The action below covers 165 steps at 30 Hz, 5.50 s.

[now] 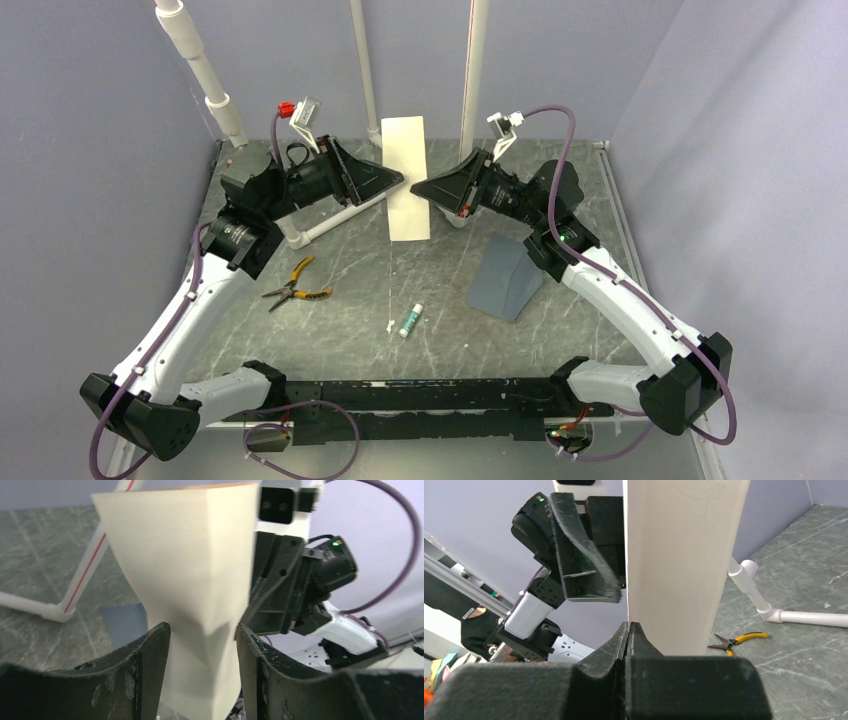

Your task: Place the letter into the envelope and seal it

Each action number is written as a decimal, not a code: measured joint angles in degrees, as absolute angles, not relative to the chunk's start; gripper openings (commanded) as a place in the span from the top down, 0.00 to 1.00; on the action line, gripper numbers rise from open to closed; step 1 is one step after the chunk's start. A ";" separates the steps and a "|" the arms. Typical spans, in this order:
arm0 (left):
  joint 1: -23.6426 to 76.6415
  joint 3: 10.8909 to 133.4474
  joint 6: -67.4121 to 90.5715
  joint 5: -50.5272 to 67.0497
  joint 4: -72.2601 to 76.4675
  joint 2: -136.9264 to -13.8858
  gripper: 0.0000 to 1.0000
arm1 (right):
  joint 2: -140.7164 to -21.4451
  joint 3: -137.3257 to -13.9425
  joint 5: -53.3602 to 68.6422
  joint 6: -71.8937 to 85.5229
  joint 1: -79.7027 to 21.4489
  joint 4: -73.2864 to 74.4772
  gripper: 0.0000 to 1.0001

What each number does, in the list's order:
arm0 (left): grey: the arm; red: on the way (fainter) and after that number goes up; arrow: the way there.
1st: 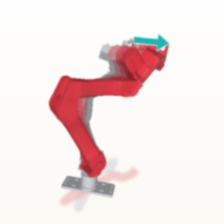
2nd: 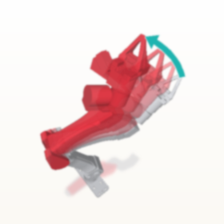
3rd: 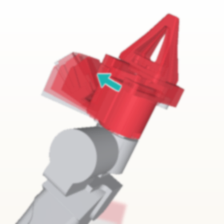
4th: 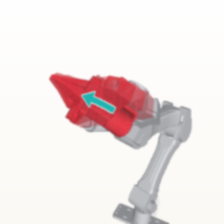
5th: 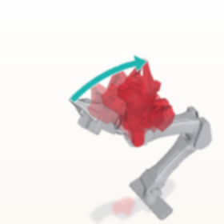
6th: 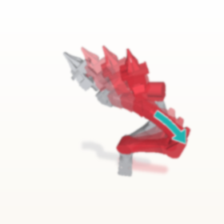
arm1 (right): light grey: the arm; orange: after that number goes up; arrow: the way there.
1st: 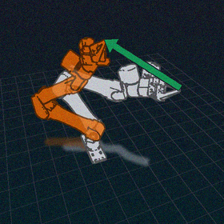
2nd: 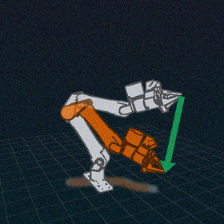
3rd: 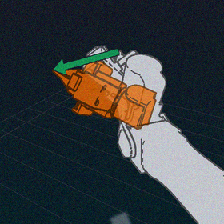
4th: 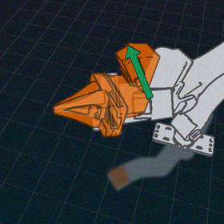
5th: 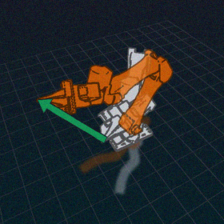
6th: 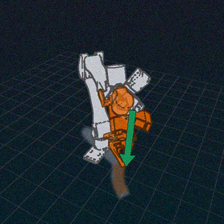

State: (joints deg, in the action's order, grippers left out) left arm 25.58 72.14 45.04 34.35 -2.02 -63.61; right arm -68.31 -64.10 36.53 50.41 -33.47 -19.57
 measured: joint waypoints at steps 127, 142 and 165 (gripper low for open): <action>25.58 70.52 49.28 46.68 6.48 -63.96 0.98 | -61.06 -63.79 33.58 41.50 -35.22 -7.77 0.01; 25.58 70.52 51.99 45.74 8.60 -64.01 0.80 | -67.81 -58.43 44.03 54.78 -35.99 -28.86 0.98; 25.36 77.21 47.05 40.75 -3.38 -64.99 0.91 | -67.79 -64.93 50.06 43.22 -35.97 -8.40 1.00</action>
